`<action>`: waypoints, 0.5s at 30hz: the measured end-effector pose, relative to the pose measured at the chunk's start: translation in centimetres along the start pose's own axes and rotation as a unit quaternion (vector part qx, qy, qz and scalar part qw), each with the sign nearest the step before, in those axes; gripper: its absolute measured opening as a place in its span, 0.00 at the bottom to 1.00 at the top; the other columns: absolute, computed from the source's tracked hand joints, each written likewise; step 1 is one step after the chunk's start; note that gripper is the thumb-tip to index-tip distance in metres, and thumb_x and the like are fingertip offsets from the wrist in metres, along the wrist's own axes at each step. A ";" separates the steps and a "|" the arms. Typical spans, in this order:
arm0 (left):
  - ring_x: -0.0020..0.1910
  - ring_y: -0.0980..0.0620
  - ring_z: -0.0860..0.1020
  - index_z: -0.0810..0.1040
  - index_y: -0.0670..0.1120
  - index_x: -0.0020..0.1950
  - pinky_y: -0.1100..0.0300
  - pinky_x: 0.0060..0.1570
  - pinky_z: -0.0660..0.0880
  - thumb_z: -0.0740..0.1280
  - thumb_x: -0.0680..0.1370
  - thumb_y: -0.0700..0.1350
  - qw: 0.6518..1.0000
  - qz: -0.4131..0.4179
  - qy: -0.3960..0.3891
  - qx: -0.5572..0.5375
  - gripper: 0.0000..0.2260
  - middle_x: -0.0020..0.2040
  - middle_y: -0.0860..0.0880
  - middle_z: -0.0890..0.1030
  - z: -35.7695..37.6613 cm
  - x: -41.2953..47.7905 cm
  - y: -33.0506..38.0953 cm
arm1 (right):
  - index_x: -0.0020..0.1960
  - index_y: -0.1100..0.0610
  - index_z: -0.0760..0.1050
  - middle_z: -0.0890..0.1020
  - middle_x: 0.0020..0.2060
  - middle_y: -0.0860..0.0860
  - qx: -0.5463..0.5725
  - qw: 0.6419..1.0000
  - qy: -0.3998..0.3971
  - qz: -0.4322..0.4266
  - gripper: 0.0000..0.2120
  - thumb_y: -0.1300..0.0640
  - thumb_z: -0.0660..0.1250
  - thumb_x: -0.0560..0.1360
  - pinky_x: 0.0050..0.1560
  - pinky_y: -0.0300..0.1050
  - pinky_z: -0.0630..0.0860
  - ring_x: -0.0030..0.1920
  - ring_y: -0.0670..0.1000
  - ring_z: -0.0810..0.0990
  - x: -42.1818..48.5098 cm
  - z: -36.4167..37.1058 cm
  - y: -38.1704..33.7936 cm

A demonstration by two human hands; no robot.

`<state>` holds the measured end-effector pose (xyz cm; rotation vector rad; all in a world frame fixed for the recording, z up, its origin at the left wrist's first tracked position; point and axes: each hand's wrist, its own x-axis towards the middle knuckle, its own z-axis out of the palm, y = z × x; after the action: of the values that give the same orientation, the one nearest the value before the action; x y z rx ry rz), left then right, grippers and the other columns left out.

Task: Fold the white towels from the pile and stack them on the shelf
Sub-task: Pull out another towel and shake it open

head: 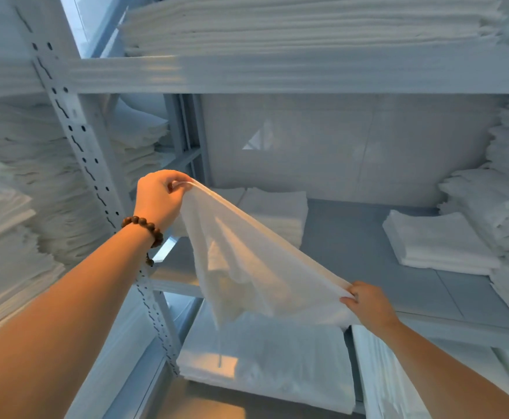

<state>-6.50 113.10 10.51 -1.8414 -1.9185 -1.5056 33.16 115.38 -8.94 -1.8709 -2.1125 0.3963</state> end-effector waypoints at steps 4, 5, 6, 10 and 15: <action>0.37 0.55 0.75 0.84 0.47 0.45 0.59 0.44 0.73 0.67 0.74 0.38 1.000 -0.024 0.009 0.006 0.07 0.38 0.51 0.81 -2.1 -0.6 -2.0 | 0.47 0.61 0.79 0.78 0.43 0.54 -0.004 1.000 -0.002 0.031 0.09 0.55 0.66 0.76 0.42 0.43 0.66 0.49 0.57 0.78 -1.4 -1.0 1.0; 0.37 0.54 0.75 0.84 0.46 0.45 0.58 0.44 0.74 0.67 0.74 0.38 1.000 -0.025 0.008 0.012 0.07 0.38 0.51 0.80 -2.5 -0.8 -2.3 | 0.45 0.59 0.78 0.77 0.41 0.52 -0.002 0.999 -0.001 0.032 0.08 0.55 0.66 0.76 0.41 0.43 0.64 0.48 0.57 0.78 -1.9 -1.4 1.5; 0.37 0.54 0.74 0.84 0.46 0.46 0.58 0.45 0.74 0.67 0.75 0.37 0.999 -0.024 0.006 0.020 0.07 0.37 0.51 0.80 -2.8 -1.0 -2.6 | 0.42 0.58 0.77 0.76 0.40 0.52 0.000 1.000 0.001 0.031 0.07 0.55 0.66 0.76 0.41 0.42 0.63 0.48 0.57 0.78 -2.3 -1.8 1.9; 0.41 0.53 0.76 0.83 0.46 0.46 0.58 0.47 0.73 0.67 0.75 0.35 0.999 -0.020 -0.008 0.042 0.08 0.41 0.51 0.80 -3.8 -1.7 -3.2 | 0.43 0.60 0.80 0.80 0.43 0.56 0.006 0.999 0.023 0.038 0.08 0.56 0.67 0.75 0.40 0.42 0.61 0.48 0.58 0.79 -3.3 -3.1 3.4; 0.42 0.51 0.76 0.83 0.45 0.45 0.58 0.48 0.72 0.69 0.74 0.38 0.995 -0.082 -0.035 0.042 0.04 0.41 0.48 0.80 -3.9 -2.9 -3.8 | 0.44 0.63 0.81 0.81 0.41 0.58 0.046 0.997 0.046 0.050 0.09 0.57 0.70 0.73 0.40 0.44 0.62 0.47 0.58 0.79 -3.0 -6.2 3.6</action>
<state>-10.81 109.23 8.45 -1.7639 -2.1785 -1.3966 39.23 112.89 -4.71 -1.9088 -1.9149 0.4138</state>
